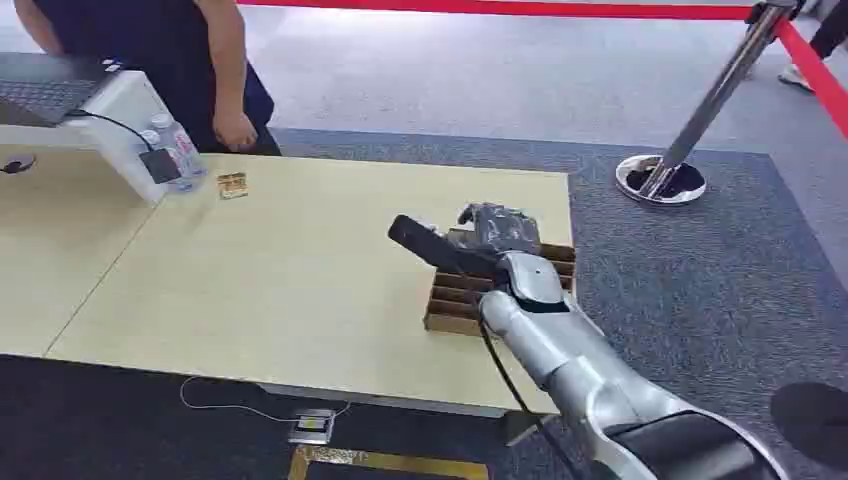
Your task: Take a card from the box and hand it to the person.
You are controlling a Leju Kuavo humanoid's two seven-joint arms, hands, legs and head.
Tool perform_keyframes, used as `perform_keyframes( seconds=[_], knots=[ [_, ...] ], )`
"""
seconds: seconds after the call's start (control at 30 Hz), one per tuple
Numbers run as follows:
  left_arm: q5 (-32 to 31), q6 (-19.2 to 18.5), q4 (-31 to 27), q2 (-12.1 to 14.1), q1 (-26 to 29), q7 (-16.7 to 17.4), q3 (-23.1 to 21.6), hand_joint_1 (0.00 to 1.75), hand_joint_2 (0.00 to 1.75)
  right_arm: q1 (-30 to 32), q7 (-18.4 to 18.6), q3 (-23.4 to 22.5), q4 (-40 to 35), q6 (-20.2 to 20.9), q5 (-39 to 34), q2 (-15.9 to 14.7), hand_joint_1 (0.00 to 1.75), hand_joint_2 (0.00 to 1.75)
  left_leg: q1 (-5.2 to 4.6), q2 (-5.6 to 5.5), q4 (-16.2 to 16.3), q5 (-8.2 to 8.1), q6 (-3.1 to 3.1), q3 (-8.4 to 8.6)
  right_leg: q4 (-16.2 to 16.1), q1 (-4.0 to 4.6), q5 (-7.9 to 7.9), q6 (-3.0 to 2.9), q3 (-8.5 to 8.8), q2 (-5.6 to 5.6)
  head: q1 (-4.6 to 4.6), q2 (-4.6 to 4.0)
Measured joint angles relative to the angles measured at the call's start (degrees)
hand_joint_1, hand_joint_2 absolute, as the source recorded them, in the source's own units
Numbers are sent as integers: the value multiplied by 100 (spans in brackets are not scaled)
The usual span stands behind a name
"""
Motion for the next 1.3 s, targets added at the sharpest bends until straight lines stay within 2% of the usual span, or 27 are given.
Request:
perform_keyframes(
  seconds=[0.93,1.3],
  knots=[
    [-20,-33,0,0,3,-24,0,0,175,-178,2,-42,173,-70,83,-13,98,175,0,0,0,0,0,0,0,0,1,1,1,0,0,0],
    [-20,-37,0,0,3,-22,0,0,175,-209,11,-42,170,-44,120,33,86,175,0,0,0,1,0,0,0,0,1,1,1,0,0,0]
  ],
)
